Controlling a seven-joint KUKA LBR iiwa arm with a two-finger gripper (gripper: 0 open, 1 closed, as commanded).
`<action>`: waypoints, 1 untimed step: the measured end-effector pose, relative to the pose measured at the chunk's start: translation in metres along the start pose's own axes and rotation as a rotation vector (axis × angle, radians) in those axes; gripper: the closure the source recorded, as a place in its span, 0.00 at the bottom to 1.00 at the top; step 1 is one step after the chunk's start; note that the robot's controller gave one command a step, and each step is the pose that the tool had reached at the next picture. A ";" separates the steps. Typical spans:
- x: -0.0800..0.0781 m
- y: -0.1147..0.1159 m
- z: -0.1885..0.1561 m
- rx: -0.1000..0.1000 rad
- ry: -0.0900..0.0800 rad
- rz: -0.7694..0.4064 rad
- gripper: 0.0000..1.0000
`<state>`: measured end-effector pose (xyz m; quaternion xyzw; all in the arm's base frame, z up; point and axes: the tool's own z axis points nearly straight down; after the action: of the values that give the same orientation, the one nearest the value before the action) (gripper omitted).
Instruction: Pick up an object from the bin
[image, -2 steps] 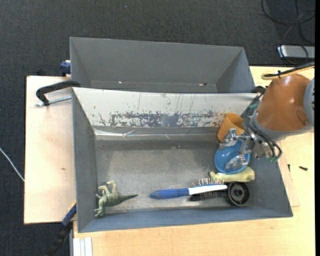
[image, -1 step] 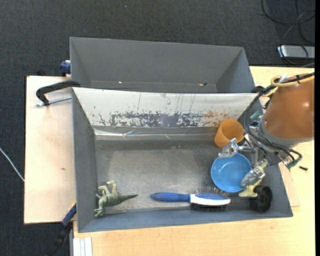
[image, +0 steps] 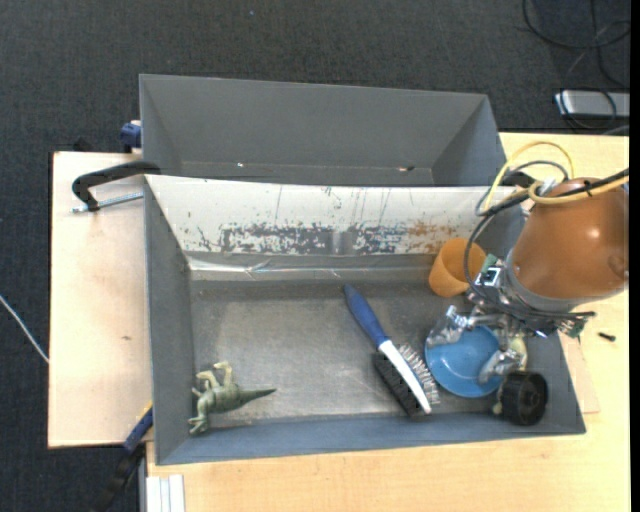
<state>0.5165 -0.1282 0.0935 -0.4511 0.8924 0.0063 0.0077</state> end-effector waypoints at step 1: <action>-0.004 0.029 -0.111 0.015 0.012 -0.009 0.00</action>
Offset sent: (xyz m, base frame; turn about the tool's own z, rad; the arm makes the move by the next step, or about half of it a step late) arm -0.0240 0.0167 0.1061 -0.0100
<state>0.4949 -0.1097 0.2050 -0.4553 0.8903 -0.0030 0.0056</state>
